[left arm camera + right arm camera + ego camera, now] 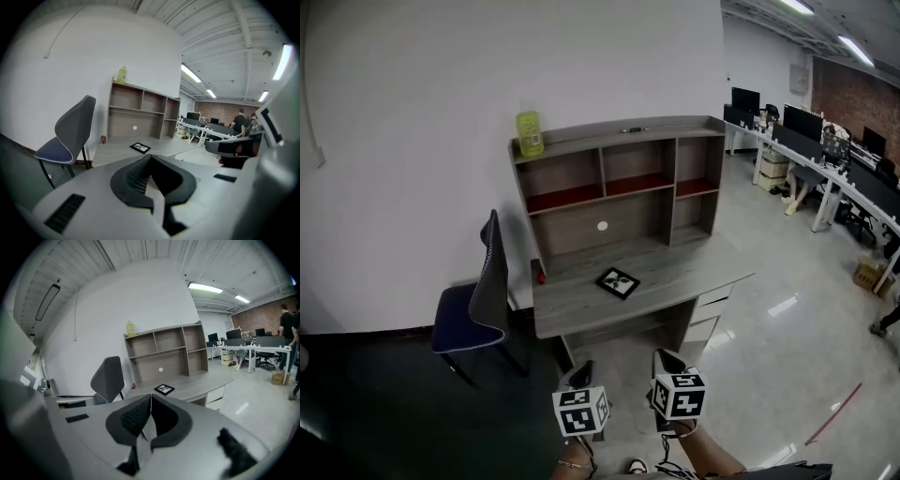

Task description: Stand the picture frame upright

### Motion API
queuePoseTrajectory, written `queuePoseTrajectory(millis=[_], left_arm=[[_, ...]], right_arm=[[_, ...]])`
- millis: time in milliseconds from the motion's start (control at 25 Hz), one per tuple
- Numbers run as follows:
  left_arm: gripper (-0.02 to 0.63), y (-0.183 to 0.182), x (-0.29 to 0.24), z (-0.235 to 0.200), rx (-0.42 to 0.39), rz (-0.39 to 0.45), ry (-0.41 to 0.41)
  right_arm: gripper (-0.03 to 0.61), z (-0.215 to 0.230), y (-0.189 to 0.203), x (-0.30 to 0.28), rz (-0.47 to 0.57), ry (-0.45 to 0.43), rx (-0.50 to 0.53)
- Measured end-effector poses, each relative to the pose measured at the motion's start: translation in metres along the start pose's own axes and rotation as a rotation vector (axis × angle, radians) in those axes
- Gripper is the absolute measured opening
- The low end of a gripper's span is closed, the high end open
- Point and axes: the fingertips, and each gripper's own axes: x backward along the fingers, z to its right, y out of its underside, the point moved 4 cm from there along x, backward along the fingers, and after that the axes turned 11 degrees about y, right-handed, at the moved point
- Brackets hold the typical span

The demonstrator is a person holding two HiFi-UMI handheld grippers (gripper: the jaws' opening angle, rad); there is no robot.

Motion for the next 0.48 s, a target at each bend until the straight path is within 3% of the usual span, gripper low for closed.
queuePoseTrajectory(millis=[480], left_arm=[[0.011,-0.025,-0.072,-0.018,0.020,0.008,-0.029]], right_arm=[[0.032,0.023,-0.030,-0.074,-0.012,-0.022,0.027]])
